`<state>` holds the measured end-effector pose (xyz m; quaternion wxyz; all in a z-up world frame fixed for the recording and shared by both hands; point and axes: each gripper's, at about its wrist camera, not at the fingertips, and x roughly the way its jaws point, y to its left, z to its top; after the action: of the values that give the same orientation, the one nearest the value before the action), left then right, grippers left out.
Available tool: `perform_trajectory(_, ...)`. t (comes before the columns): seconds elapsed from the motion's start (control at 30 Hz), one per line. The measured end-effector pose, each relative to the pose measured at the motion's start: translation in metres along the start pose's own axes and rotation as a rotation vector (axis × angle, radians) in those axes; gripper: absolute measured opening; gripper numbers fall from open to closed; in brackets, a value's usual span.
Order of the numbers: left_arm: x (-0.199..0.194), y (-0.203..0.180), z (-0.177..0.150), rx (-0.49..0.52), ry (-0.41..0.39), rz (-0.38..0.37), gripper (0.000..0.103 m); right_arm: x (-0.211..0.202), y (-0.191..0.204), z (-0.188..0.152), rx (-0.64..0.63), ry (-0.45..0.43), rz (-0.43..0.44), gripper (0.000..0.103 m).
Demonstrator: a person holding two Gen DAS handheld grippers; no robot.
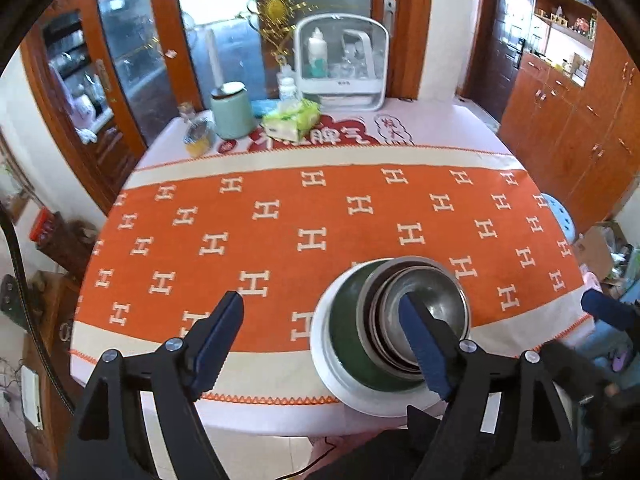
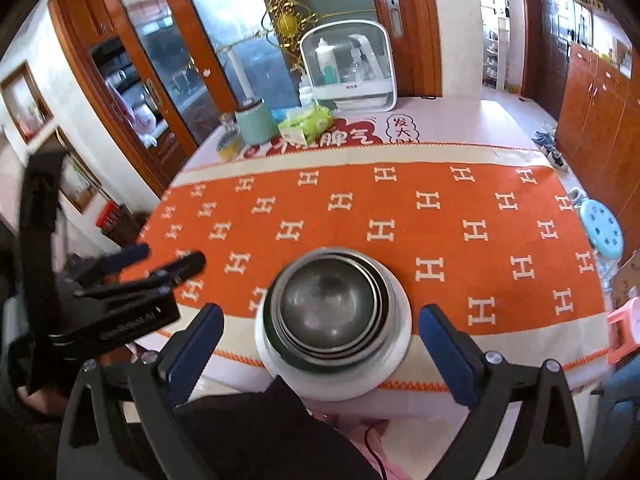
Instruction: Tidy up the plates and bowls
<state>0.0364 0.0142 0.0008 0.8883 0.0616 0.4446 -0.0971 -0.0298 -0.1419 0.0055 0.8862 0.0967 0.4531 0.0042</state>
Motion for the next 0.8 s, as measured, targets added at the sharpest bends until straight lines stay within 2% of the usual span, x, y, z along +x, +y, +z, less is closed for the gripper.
perform_trajectory(0.07,-0.008,-0.002,-0.006,0.002,-0.029,0.034,0.080,0.002,0.001,-0.006,0.015,0.006,-0.016,0.099)
perform_trajectory(0.2,-0.019,-0.004,-0.011,-0.004,-0.062,0.078,0.090,0.006,-0.007,-0.010,0.056,0.013,-0.052,0.099)
perform_trajectory(0.3,-0.019,-0.005,-0.013,-0.006,-0.044,0.084,0.094,0.007,-0.016,-0.010,0.087,0.004,-0.067,0.099)
perform_trajectory(0.5,-0.018,0.000,-0.014,-0.050,-0.020,0.093,0.095,0.007,-0.014,-0.009,0.064,0.007,-0.056,0.099)
perform_trajectory(0.8,-0.015,-0.010,-0.012,-0.016,0.008,0.072,0.096,0.011,-0.015,-0.005,0.062,0.040,-0.047,0.100)
